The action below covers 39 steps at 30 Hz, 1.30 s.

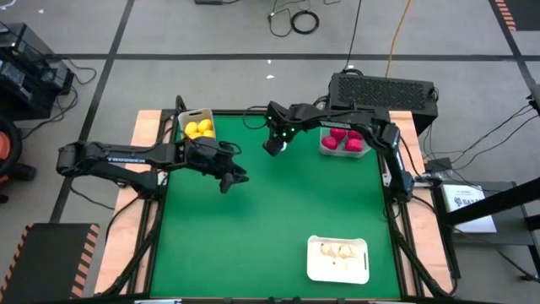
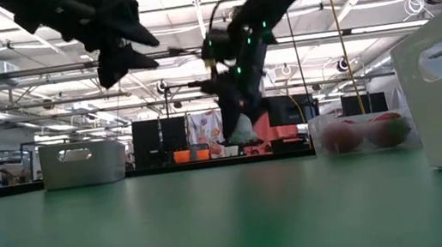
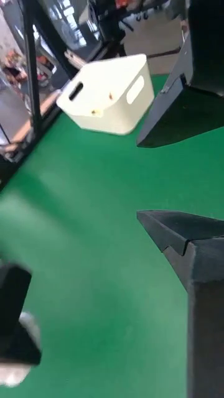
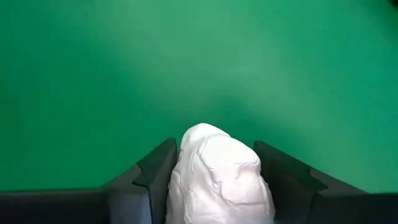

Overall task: Sort produce into baskets
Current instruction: Put the white garlic in the white bin

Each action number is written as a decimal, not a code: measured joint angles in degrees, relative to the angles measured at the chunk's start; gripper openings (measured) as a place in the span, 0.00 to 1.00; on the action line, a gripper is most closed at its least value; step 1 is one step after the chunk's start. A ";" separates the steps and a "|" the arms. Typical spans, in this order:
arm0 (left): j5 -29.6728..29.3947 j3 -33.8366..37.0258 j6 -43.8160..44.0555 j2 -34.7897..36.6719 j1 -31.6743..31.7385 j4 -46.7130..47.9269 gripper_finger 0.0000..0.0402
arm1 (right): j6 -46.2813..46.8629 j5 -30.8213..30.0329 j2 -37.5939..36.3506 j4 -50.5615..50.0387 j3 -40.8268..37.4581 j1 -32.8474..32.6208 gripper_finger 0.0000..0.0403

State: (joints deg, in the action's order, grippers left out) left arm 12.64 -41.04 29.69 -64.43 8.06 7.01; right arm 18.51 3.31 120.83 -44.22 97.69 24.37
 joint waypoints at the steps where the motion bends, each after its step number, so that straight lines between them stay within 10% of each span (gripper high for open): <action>1: 0.00 0.00 0.00 0.77 -0.18 0.06 0.45 | 0.37 -0.02 -0.94 -0.83 0.00 -0.83 0.47; 17: -5.41 -0.02 -4.49 16.62 -4.73 6.70 0.45 | 17.27 -5.16 -14.18 -13.58 0.11 -21.54 0.47; 39: -7.92 -0.02 -6.47 20.70 -11.26 10.50 0.45 | 68.90 -5.50 -14.71 -36.52 -1.60 -56.48 0.47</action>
State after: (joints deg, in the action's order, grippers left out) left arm 4.73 -41.06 23.22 -43.72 -3.20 17.52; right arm 87.41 -2.19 106.13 -80.73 96.09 -32.11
